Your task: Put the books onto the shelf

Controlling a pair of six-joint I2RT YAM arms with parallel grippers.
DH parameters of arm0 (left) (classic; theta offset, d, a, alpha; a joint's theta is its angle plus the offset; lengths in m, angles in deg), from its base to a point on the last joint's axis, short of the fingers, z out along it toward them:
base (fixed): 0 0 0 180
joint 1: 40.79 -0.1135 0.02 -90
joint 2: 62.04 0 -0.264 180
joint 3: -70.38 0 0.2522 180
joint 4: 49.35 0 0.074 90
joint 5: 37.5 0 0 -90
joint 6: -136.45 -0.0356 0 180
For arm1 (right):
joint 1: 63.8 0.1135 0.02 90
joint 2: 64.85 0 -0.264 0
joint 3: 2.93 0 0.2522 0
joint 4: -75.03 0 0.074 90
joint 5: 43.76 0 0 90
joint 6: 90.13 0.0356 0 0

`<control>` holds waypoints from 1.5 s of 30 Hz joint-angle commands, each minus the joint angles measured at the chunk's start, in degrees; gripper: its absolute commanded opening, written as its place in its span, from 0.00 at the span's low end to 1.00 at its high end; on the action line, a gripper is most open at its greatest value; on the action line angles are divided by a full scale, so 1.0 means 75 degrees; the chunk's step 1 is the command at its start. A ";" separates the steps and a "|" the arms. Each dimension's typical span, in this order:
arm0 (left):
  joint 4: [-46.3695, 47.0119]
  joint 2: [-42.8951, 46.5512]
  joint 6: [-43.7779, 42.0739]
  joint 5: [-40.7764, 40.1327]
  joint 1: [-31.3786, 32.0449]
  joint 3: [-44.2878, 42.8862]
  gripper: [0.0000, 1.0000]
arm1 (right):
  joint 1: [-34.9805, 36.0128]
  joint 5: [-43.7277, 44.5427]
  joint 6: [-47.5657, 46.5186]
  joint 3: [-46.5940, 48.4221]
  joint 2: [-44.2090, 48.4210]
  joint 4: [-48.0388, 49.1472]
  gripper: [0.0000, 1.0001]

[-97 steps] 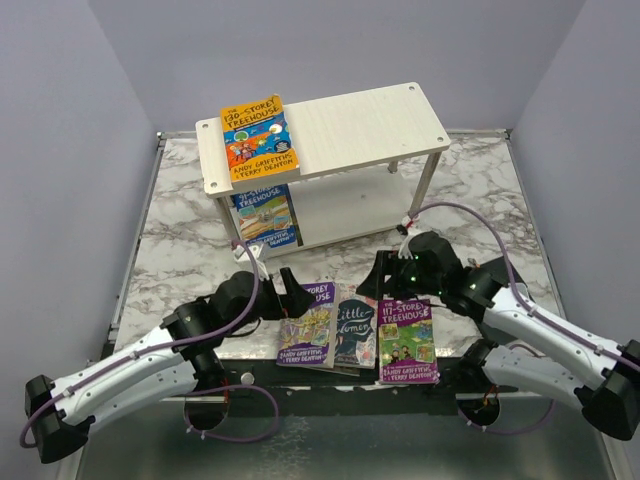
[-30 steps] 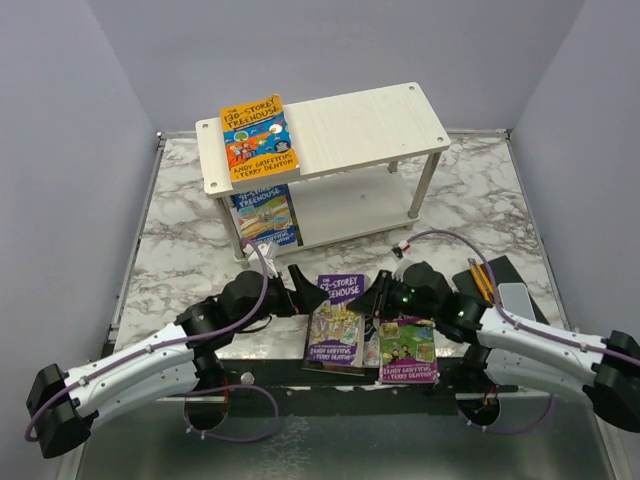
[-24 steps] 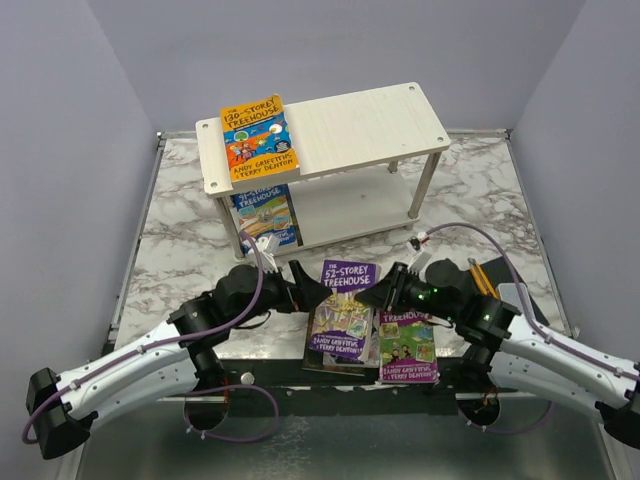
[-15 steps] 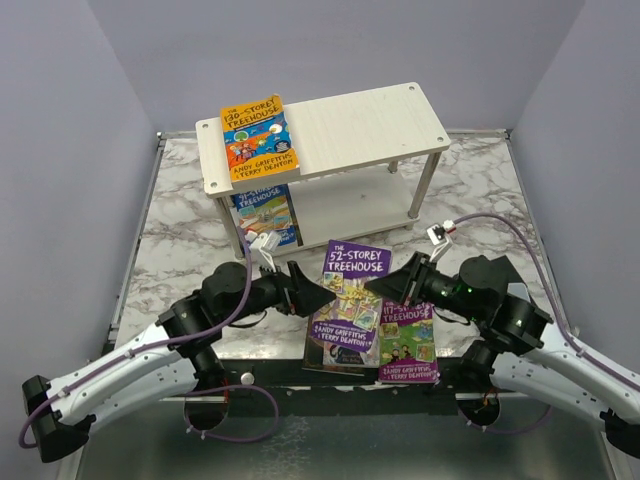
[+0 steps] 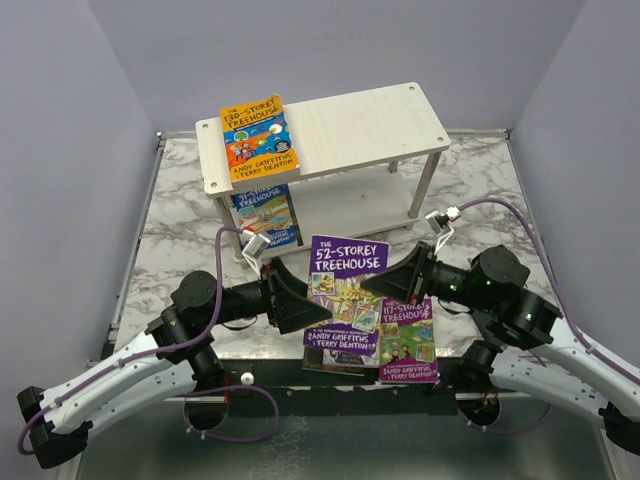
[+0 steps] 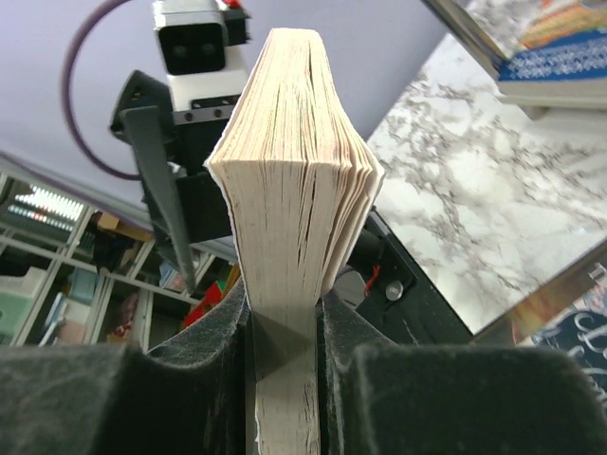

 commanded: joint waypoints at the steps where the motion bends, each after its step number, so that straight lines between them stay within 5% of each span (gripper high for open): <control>1: 0.0849 0.0055 0.0413 0.0639 -0.0027 0.0205 0.84 | 0.0032 -0.0761 -0.0387 0.0618 -0.0171 0.1366 0.01; 10: 0.1217 0.0049 0.0609 0.0765 -0.0027 0.0199 0.39 | 0.0030 -0.0946 -0.0833 0.1295 -0.0680 0.1226 0.01; 15: 0.1323 -0.0041 0.0626 0.0759 -0.0026 0.0103 0.00 | 0.0030 -0.0778 -0.1001 0.1457 -0.0727 0.0833 0.01; 18: 0.1383 -0.0046 0.0628 0.0594 -0.0025 0.0082 0.00 | 0.0030 -0.0559 -0.1049 0.1448 -0.0671 0.0616 0.05; 25: 0.1458 0.0105 0.0402 -0.0292 -0.0024 -0.0204 0.00 | 0.0030 -0.0260 -0.1022 0.1252 -0.0729 0.0231 0.54; 29: 0.1515 0.0203 0.0212 -0.0942 -0.0027 -0.0242 0.00 | 0.0031 -0.0459 -0.0877 0.0915 -0.0798 0.0478 0.70; 37: 0.1900 0.0149 0.0007 -0.1509 -0.0027 -0.0521 0.00 | 0.0031 -0.0993 -0.0360 0.0083 -0.0805 0.1433 0.72; 45: 0.1895 -0.0113 -0.0143 -0.2038 -0.0028 -0.0788 0.00 | 0.0042 -0.1263 0.0059 -0.0436 -0.0686 0.2174 0.62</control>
